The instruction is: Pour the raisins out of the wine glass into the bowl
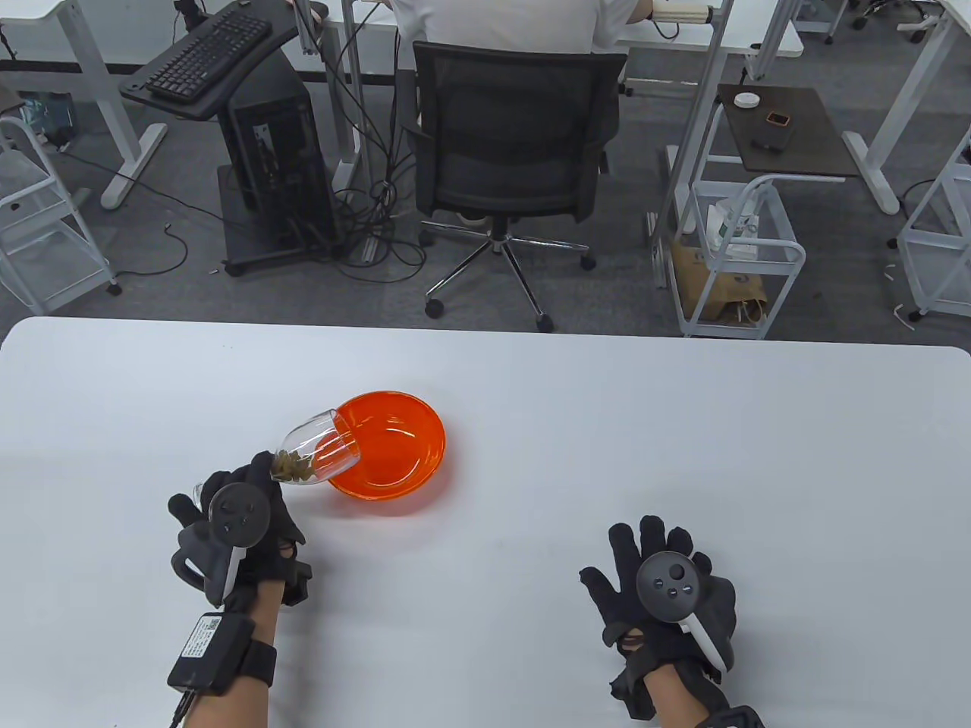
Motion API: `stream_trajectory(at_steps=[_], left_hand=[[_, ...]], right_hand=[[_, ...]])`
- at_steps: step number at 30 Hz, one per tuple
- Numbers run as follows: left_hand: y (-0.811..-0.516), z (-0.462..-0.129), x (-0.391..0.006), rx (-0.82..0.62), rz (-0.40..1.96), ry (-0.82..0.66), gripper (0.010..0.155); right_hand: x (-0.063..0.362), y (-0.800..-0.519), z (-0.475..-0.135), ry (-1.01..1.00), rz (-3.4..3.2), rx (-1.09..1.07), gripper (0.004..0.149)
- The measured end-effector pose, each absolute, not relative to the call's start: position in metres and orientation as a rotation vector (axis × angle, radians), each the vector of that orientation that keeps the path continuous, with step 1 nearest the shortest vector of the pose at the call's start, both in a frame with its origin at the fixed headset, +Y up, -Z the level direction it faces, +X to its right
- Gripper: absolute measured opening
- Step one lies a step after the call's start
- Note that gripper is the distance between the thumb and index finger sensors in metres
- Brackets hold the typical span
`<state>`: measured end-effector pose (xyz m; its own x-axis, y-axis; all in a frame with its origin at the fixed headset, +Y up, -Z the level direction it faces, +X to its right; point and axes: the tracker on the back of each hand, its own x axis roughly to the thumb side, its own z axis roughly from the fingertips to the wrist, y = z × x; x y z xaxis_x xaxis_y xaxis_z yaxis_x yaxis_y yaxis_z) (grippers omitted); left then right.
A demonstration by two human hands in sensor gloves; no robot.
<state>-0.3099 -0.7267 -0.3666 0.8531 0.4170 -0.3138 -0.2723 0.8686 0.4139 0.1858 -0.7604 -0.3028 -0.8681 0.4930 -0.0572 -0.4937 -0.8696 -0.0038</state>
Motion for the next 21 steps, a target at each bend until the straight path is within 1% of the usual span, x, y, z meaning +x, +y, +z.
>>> stream_trajectory(at_steps=[10,21], left_hand=[[-0.728,-0.367,-0.3,0.365,0.296,0.378,0.05],[-0.728,-0.367,-0.297,0.383,0.24,0.366,0.049]], right_hand=[[0.185,-0.759,-0.302,0.039,2.646,-0.078,0.075],[0.182,-0.758,-0.302,0.045,2.68,-0.053,0.076]])
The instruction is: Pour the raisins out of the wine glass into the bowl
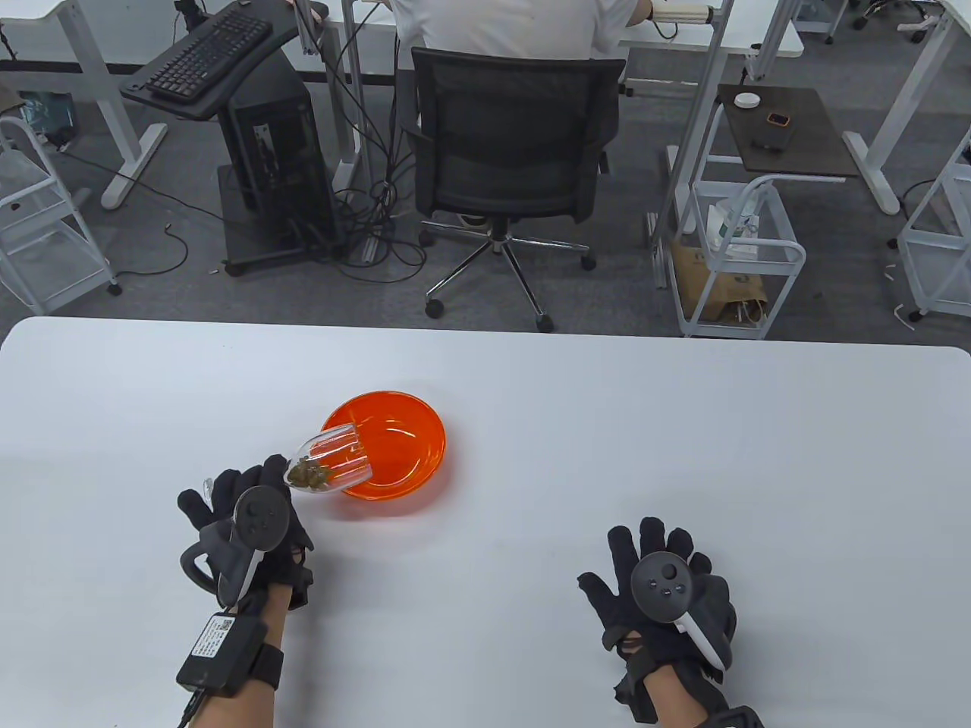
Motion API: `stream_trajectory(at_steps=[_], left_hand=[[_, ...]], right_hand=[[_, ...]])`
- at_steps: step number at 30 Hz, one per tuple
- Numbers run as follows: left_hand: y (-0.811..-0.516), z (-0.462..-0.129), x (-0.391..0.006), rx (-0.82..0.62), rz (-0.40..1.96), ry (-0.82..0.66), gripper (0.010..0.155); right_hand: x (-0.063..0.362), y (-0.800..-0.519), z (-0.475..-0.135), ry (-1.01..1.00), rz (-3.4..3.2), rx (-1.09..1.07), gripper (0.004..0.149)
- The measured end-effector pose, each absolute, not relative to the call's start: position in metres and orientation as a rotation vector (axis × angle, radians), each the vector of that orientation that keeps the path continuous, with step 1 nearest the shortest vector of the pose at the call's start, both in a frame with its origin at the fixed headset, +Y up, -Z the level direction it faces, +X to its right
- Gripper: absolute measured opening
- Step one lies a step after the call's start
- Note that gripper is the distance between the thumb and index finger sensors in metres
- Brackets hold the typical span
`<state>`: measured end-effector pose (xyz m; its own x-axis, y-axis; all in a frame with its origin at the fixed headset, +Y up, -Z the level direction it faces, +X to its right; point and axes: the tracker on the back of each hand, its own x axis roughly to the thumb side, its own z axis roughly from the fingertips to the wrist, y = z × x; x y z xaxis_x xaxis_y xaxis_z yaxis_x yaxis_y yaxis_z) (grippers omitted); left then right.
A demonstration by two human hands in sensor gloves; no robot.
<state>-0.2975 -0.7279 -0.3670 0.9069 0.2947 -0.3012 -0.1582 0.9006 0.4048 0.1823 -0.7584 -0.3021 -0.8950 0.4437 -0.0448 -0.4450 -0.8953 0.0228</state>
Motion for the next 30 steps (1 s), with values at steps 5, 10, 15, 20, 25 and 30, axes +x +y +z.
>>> stream_trajectory(at_steps=[5,10,15,20,25,30], left_hand=[[-0.727,-0.367,-0.297,0.39,0.224,0.364,0.049],[-0.727,-0.368,-0.295,0.398,0.2,0.357,0.049],[-0.725,-0.368,-0.291,0.405,0.184,0.349,0.049],[-0.723,-0.368,-0.284,0.42,0.142,0.328,0.049],[-0.72,-0.367,-0.281,0.424,0.143,0.326,0.049],[-0.719,-0.367,-0.281,0.43,0.133,0.329,0.049]], right_hand=[[0.181,-0.759,-0.302,0.062,2.684,-0.051,0.076],[0.181,-0.759,-0.302,0.057,2.687,-0.053,0.076],[0.181,-0.76,-0.302,0.066,2.695,-0.064,0.076],[0.178,-0.761,-0.302,0.061,2.714,-0.059,0.076],[0.178,-0.761,-0.302,0.062,2.717,-0.059,0.076],[0.178,-0.761,-0.302,0.063,2.718,-0.064,0.076]])
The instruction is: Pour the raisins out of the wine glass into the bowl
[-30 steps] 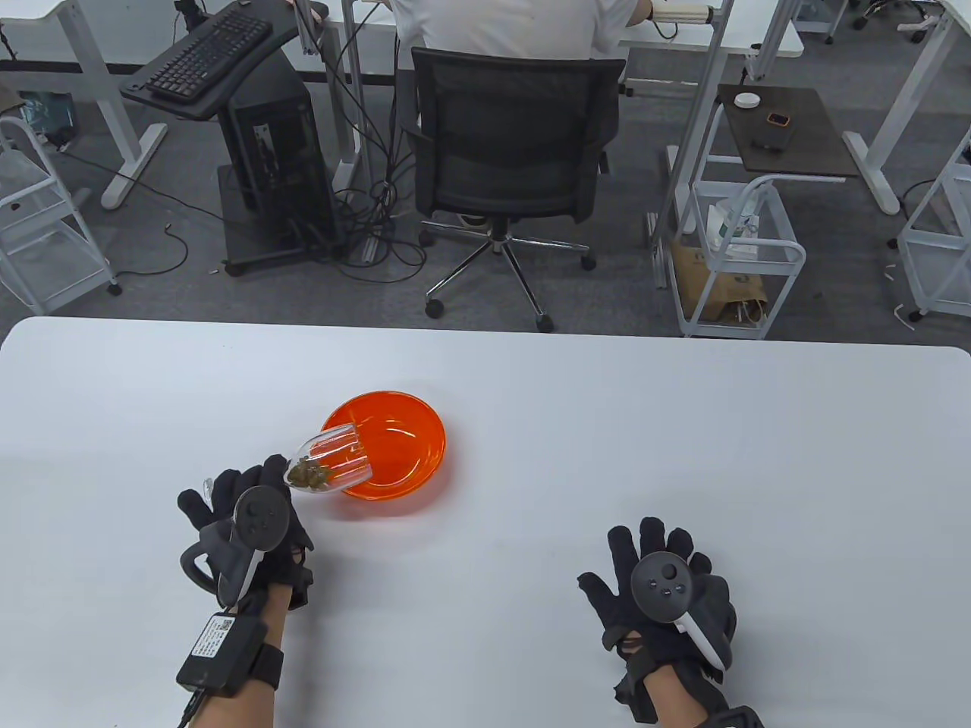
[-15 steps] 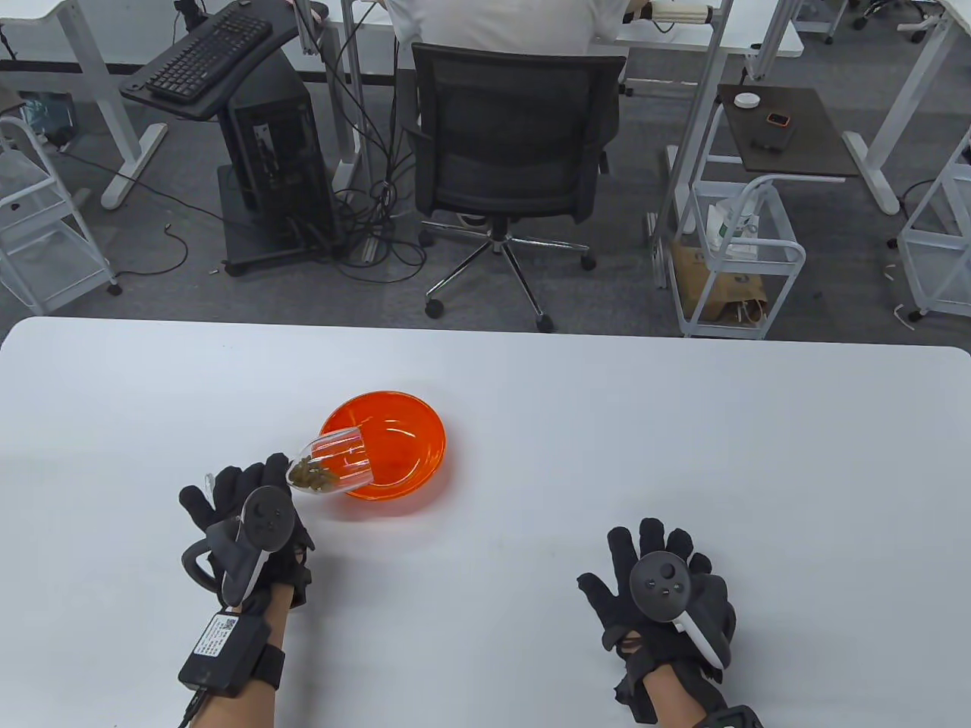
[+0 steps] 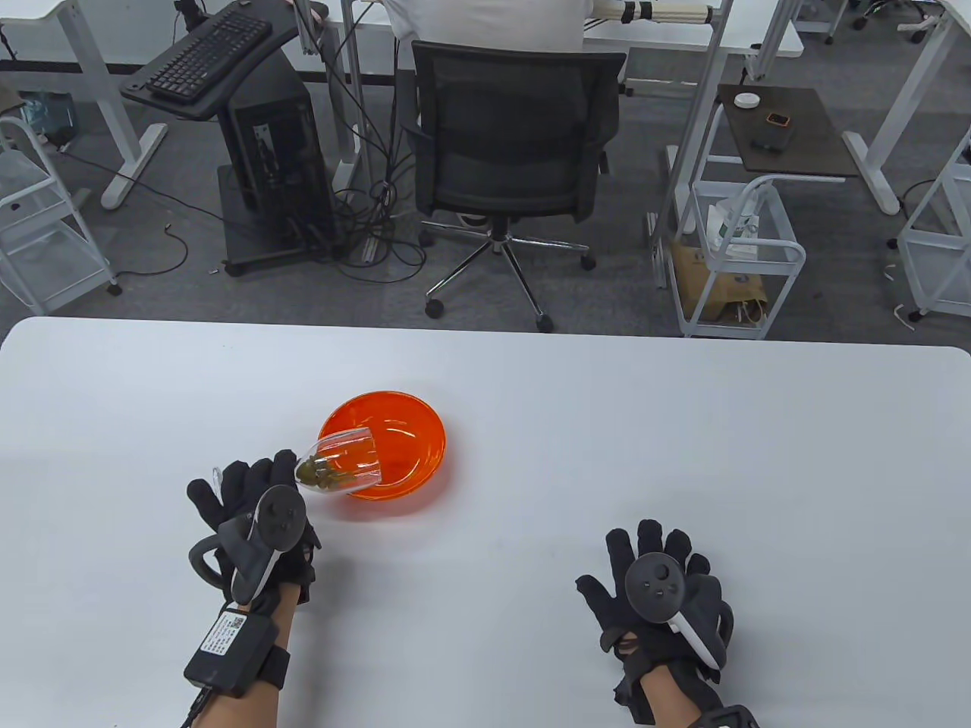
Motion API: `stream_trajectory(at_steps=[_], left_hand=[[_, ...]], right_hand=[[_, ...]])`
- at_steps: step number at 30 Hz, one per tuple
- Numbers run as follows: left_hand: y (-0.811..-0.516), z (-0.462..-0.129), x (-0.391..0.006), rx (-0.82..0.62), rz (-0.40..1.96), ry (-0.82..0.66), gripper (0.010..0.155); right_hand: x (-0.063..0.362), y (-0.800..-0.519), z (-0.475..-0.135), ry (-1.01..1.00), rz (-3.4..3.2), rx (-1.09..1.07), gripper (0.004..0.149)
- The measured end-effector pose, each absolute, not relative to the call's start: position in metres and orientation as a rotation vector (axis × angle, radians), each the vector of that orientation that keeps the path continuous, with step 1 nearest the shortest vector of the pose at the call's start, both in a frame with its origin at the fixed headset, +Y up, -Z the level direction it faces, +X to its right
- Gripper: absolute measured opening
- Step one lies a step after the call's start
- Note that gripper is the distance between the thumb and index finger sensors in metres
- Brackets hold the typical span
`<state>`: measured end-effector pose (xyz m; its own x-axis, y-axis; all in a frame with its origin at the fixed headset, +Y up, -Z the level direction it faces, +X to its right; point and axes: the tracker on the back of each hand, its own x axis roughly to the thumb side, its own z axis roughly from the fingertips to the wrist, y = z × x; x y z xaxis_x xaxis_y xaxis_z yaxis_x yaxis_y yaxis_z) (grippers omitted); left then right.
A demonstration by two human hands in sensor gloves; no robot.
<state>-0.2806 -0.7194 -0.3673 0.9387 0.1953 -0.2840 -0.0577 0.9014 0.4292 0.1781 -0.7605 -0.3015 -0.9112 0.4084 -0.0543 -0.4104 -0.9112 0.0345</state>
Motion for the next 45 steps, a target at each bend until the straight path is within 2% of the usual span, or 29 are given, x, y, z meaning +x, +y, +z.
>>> stream_trajectory(at_steps=[45], left_hand=[[-0.706,-0.362,-0.244,0.506,-0.184,0.203,0.049]], right_hand=[[0.174,-0.761,-0.302,0.067,2.744,-0.052,0.075]])
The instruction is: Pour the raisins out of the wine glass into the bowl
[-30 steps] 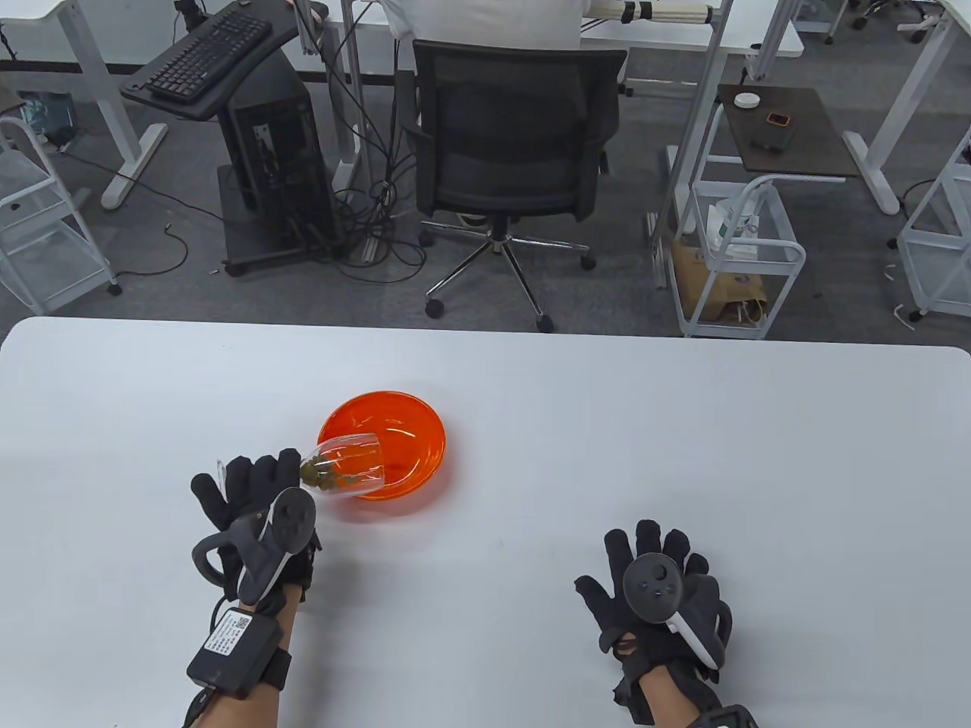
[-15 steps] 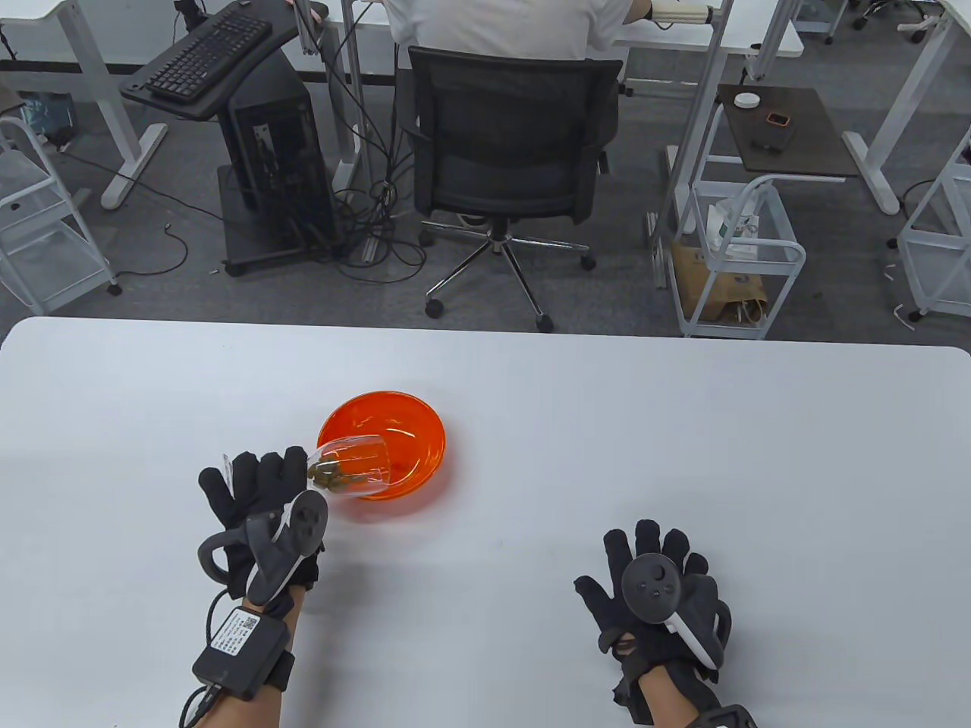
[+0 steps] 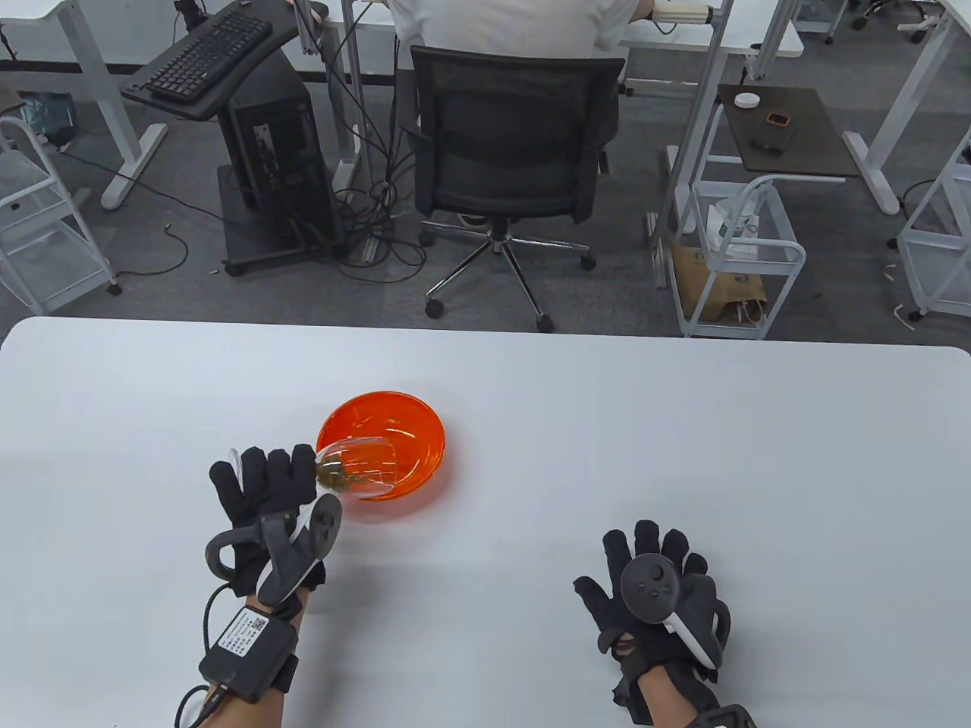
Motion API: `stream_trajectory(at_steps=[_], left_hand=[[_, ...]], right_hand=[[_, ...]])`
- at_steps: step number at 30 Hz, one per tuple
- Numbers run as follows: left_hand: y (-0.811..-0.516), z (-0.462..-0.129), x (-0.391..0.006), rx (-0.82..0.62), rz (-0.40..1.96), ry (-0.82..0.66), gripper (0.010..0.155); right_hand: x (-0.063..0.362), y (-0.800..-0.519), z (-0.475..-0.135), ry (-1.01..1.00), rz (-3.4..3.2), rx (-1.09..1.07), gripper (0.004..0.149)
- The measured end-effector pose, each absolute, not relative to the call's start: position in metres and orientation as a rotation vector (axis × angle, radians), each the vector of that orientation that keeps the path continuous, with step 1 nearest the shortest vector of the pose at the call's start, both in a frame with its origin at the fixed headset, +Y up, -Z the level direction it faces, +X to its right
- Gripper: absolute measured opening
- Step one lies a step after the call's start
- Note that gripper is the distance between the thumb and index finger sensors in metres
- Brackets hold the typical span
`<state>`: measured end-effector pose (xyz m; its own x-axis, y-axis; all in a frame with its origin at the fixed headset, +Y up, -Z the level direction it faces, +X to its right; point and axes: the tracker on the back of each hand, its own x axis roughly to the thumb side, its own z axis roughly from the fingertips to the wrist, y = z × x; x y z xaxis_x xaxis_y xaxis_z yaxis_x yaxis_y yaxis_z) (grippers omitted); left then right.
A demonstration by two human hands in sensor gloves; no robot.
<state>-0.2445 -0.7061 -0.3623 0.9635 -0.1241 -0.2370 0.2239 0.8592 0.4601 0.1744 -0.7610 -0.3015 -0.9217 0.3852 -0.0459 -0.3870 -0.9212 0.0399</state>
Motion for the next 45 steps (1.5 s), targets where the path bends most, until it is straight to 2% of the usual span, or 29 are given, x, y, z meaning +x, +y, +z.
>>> stream_trajectory(at_steps=[33,45], left_hand=[[-0.703,-0.36,-0.231,0.554,-0.294,0.171,0.048],[-0.703,-0.362,-0.24,0.515,-0.121,0.244,0.048]], right_hand=[[0.173,-0.76,-0.302,0.053,2.753,-0.044,0.076],[0.174,-0.76,-0.302,0.05,2.747,-0.045,0.076]])
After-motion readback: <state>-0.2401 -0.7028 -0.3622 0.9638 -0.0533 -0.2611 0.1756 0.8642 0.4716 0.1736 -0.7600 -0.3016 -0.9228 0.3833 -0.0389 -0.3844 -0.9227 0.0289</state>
